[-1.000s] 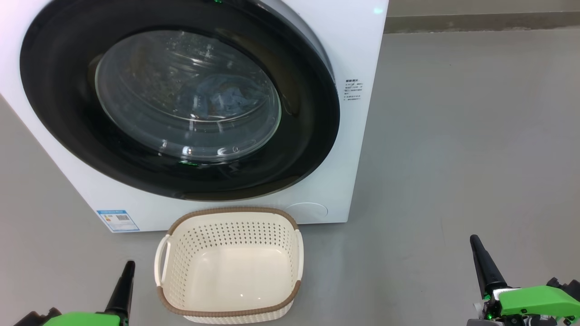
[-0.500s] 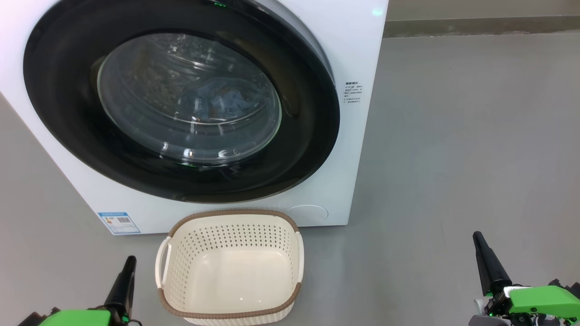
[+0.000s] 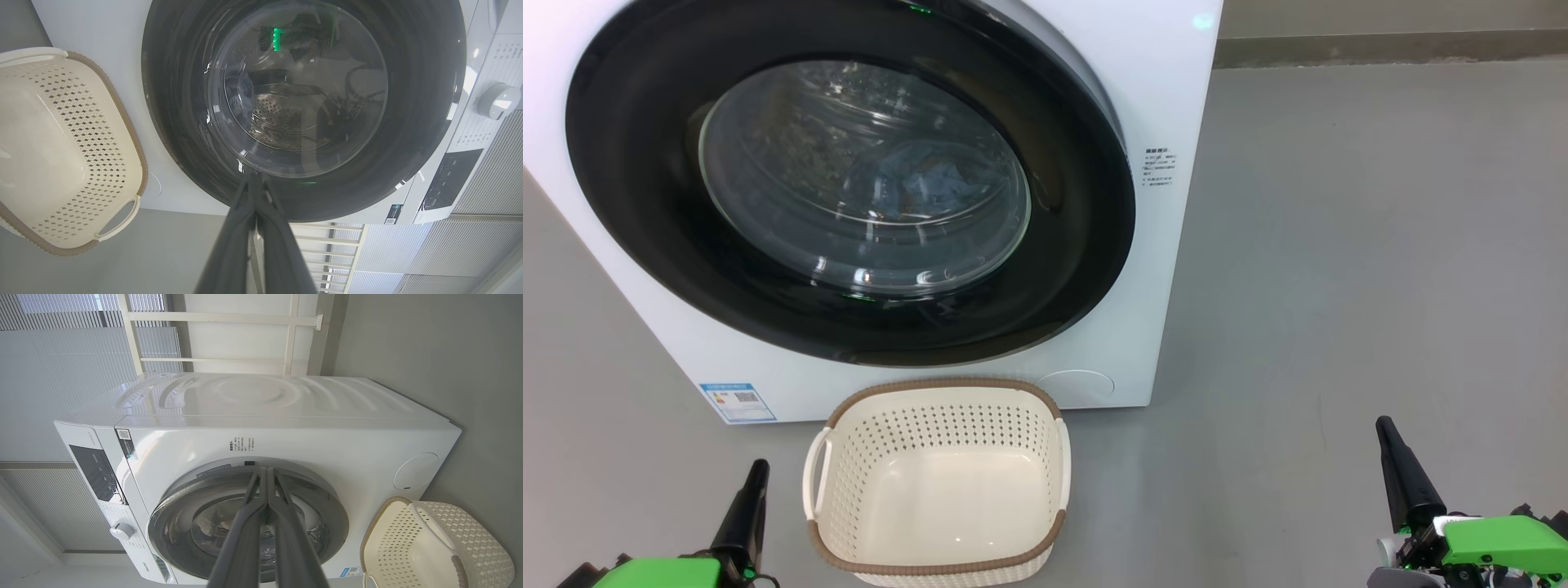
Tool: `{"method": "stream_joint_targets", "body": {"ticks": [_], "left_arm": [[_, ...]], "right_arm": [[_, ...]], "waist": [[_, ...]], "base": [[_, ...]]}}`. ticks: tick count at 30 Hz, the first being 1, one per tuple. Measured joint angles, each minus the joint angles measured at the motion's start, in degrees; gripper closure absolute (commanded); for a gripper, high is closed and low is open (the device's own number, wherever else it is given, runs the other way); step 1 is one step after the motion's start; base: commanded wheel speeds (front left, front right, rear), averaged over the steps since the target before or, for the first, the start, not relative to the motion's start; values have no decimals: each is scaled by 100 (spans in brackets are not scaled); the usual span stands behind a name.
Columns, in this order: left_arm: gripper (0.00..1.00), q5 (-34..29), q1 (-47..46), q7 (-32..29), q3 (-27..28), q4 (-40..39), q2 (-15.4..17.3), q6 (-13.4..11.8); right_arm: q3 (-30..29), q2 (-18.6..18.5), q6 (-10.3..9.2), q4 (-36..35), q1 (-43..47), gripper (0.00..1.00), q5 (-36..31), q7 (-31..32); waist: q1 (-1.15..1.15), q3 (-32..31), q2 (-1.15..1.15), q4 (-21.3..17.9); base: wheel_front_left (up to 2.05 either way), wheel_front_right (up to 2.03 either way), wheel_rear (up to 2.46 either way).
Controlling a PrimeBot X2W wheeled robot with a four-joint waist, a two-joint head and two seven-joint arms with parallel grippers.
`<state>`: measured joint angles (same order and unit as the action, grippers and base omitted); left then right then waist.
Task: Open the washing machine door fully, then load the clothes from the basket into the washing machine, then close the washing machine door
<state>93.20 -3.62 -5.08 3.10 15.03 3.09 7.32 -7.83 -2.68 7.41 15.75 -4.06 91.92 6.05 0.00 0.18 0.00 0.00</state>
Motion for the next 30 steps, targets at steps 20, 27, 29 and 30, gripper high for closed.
{"method": "stream_joint_targets", "body": {"ticks": [20,27,29,30], "left_arm": [[100,-1,-3,-32,36,0,-26,0],[100,-1,-3,-46,46,1,-31,0],[100,-2,-3,-46,49,1,-32,0],[100,-2,-3,-46,51,1,-33,0]], "right_arm": [[0,0,-1,0,0,100,0,0],[-1,0,0,0,0,100,0,0],[-1,0,0,0,0,100,0,0],[-1,0,0,0,0,100,0,0]], "waist": [[0,0,0,0],[0,0,0,0],[0,0,0,0],[0,0,0,0]], "base": [[0,0,0],[0,0,0],[0,0,0],[0,0,0]]}}
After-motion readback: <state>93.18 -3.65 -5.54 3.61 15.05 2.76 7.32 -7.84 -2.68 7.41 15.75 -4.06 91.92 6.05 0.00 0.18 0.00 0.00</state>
